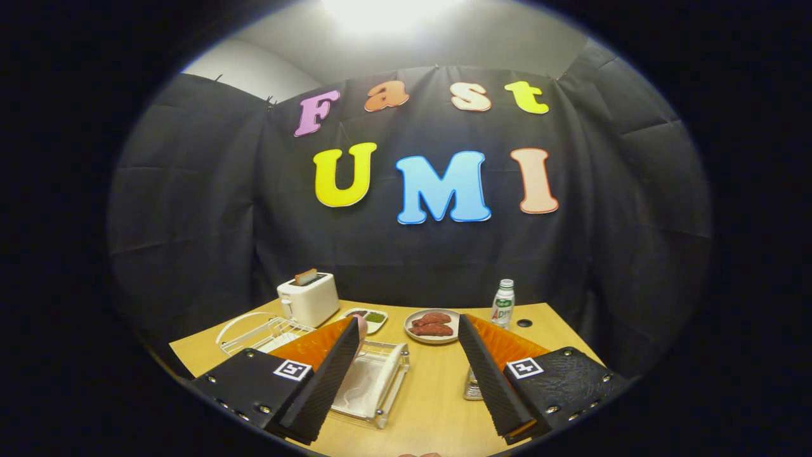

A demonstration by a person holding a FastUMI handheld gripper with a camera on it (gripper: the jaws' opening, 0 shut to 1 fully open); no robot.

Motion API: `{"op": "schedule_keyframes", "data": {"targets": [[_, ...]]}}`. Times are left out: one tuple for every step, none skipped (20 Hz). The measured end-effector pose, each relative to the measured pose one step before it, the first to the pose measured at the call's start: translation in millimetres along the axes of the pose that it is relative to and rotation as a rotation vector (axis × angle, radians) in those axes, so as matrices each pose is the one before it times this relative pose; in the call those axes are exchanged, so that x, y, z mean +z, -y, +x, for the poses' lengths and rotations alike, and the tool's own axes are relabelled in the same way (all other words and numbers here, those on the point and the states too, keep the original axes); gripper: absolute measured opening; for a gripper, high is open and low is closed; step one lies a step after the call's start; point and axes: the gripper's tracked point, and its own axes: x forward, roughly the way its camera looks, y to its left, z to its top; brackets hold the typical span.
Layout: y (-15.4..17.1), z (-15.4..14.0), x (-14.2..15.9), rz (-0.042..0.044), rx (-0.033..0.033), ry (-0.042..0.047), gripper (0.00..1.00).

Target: Take the plate from the dish rack, then take the spoon from the basket and place it into the plate.

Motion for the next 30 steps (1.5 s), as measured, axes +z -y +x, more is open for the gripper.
{"op": "schedule_keyframes", "data": {"targets": [[-11.30,10.37,-2.11,0.00803,0.01182,-0.01812,0.96],[-7.36,11.21,-3.85,0.01101,0.00560,-0.02661,0.96],[-7.39,10.73,-4.17,0.01632,0.00821,-0.02664,0.96],[-6.94,10.22,-3.51,0.02287,0.00684,-0.02803,0.96],[-4.68,11.26,-4.98,0.02126,0.00294,-0.03255,0.96],[-3.43,10.28,-3.04,0.01782,0.00044,-0.02959,0.96],[-2.33,10.56,-0.75,0.01525,-0.00119,-0.01970,0.96],[-1.24,9.62,-0.77,0.00856,-0.00336,-0.01833,0.96],[0.61,10.82,-1.72,0.00405,-0.00612,-0.02850,0.96],[0.85,10.81,-6.04,0.00402,-0.00741,-0.03818,0.96],[0.84,10.32,-3.80,0.00845,-0.00365,-0.03934,0.96],[1.69,9.76,-4.32,0.00750,-0.00900,-0.04201,0.96],[2.08,9.22,-3.23,0.00681,-0.00590,-0.04349,0.96],[1.39,9.48,-4.93,0.00698,-0.00685,-0.03793,0.97],[1.82,9.68,-6.00,0.00351,-0.00422,-0.04778,0.96],[1.93,8.35,-5.16,0.00660,-0.00335,-0.05015,0.96],[-0.02,7.17,-4.14,0.01105,0.00253,-0.05109,0.96],[-0.99,5.44,-5.51,0.01351,0.00442,-0.04161,0.97],[-0.72,3.00,-4.89,0.01414,0.00055,-0.03403,0.96],[0.09,6.11,-3.85,0.00431,-0.00085,-0.03133,0.97],[1.64,5.05,-3.46,-0.00393,-0.01180,-0.02923,0.96],[0.76,5.13,-0.78,-0.00472,-0.00951,-0.02242,0.96],[-1.10,5.46,-4.55,-0.00624,0.00327,-0.03078,0.89],[-0.72,4.12,-3.55,-0.00657,0.00107,-0.03255,0.89],[-1.27,4.35,-3.13,-0.00185,0.00428,-0.02791,0.89],[-0.70,2.60,-1.62,-0.00502,0.00146,-0.02300,0.82],[3.47,4.16,-2.92,-0.01342,-0.01095,-0.02264,0.75],[1.27,3.59,-2.98,-0.01373,-0.00689,-0.02813,0.76],[-3.81,3.30,-1.19,0.00071,0.00939,-0.02414,0.75],[-3.51,0.86,-2.84,0.00402,0.01236,-0.02883,0.68]]}}
